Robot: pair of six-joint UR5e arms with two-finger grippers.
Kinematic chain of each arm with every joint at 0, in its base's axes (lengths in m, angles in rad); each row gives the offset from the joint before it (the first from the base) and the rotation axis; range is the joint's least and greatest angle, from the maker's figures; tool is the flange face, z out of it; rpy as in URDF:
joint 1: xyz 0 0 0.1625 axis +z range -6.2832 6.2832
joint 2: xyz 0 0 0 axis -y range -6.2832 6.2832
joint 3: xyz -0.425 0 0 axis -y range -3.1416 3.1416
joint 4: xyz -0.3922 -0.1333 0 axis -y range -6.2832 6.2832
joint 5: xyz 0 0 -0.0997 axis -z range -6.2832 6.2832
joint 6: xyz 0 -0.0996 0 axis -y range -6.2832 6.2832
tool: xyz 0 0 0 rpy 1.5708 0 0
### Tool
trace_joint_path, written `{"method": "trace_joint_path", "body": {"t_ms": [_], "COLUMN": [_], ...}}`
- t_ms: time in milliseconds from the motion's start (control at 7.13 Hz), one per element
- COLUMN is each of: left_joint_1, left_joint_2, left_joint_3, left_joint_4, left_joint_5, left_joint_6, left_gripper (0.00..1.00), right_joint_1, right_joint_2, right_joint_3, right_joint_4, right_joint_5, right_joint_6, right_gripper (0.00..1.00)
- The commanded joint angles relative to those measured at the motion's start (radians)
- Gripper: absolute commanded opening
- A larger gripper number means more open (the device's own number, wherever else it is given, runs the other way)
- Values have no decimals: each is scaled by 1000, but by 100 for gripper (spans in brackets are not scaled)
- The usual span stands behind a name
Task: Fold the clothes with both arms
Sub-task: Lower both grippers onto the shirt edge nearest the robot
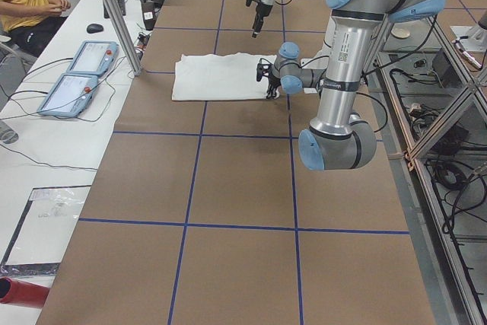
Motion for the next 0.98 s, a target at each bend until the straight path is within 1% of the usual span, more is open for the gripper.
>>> {"method": "trace_joint_path", "body": {"t_ms": [0,140,281,421,701,842], "left_joint_1": [-2,-2,-2,-2,-2,-2], "left_joint_2": [-5,-5,-5,-5,-5,-3], "left_joint_3": [-5,-7,-13,-13,-14,-16], "left_joint_4": [0,0,0,0,0,0], "left_joint_5": [0,2,9,23,31,35], "left_joint_6": [0,0,0,0,0,0], "left_gripper": [0,0,0,0,0,0], "right_joint_1": [-123,-169,-194,-200,-209,-215], "right_joint_2": [4,7,13,25,128,131], "right_joint_3": [-24,-59,-92,-102,-142,-147], "right_joint_4": [-2,-2,-3,-6,-139,-141], "right_joint_5": [-67,-96,-97,-97,-97,-98], "right_joint_6": [386,480,568,613,665,688], "right_gripper": [83,82,82,83,83,82]}}
